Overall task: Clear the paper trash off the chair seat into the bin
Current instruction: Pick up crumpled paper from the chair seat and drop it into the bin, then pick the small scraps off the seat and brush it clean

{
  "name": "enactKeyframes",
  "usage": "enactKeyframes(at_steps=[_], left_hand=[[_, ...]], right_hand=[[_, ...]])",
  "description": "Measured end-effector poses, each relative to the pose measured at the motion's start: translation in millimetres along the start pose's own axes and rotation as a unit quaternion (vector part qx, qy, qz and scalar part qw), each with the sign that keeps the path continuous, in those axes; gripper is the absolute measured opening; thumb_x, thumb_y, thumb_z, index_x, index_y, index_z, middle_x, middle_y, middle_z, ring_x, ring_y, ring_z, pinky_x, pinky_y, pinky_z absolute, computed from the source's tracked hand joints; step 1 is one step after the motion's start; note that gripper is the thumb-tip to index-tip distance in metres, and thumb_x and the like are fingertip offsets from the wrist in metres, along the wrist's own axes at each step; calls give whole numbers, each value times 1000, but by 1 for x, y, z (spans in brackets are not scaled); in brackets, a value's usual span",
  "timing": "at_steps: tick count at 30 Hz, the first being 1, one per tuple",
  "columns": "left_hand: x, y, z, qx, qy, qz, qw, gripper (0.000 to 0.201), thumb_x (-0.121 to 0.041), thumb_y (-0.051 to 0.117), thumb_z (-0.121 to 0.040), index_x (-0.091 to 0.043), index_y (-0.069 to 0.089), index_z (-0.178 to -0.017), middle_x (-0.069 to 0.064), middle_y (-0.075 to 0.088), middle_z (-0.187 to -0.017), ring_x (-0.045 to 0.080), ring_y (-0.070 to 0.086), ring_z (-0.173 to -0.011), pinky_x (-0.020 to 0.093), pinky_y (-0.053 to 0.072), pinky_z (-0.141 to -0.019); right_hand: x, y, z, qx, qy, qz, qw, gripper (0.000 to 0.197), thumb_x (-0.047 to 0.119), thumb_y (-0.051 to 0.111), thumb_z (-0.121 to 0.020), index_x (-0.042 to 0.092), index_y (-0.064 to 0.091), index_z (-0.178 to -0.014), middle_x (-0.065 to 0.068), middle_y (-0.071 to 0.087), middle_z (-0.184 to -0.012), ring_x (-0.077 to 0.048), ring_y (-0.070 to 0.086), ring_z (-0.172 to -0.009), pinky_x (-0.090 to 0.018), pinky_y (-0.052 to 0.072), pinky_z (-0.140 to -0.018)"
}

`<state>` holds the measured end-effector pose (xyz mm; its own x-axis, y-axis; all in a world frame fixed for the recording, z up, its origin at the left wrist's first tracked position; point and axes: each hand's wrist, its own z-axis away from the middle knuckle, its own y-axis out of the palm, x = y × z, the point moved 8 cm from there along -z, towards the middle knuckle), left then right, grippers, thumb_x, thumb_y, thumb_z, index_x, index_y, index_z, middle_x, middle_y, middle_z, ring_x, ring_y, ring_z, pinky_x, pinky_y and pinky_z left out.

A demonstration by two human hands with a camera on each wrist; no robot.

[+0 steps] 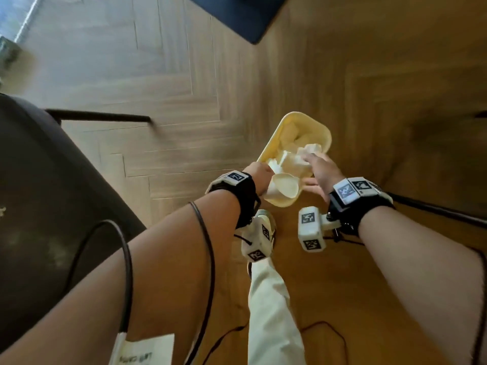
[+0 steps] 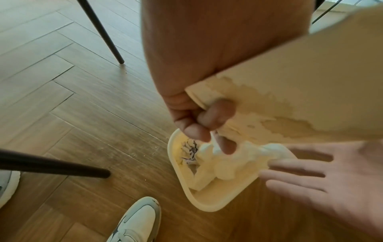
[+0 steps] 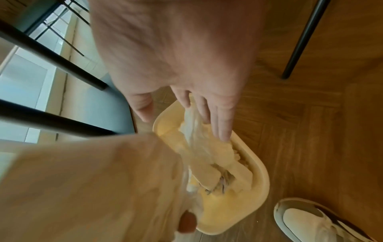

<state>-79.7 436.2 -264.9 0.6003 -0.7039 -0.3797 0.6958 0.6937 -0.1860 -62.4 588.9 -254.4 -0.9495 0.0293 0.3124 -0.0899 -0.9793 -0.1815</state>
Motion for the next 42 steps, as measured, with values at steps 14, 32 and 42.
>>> enactKeyframes(at_steps=[14,32,42], left_hand=[[4,12,-48,-56,-44,43,997,47,-24,42,-92,-26,41,-138,8,53,-129,30,57,-113,41,47,-99],[206,-176,263,-158,-14,178,971,21,-26,51,-96,-12,62,-109,10,69,-94,19,65,-81,34,55,-78],[417,-166,342,92,-7,-323,942,37,-20,49,-92,-24,55,-129,2,61,-124,25,57,-111,28,42,-90]], right_hand=[[-14,-35,-8,-89,-108,101,985,41,39,49,-88,21,54,-125,-2,59,-113,-25,58,-108,-50,49,-95],[-27,197,180,193,-231,341,890,9,23,54,-94,22,62,-96,-8,71,-95,-25,67,-92,-44,55,-84],[-70,384,286,305,-328,513,732,15,27,61,-88,24,66,-102,9,64,-83,-9,63,-81,-27,52,-75]])
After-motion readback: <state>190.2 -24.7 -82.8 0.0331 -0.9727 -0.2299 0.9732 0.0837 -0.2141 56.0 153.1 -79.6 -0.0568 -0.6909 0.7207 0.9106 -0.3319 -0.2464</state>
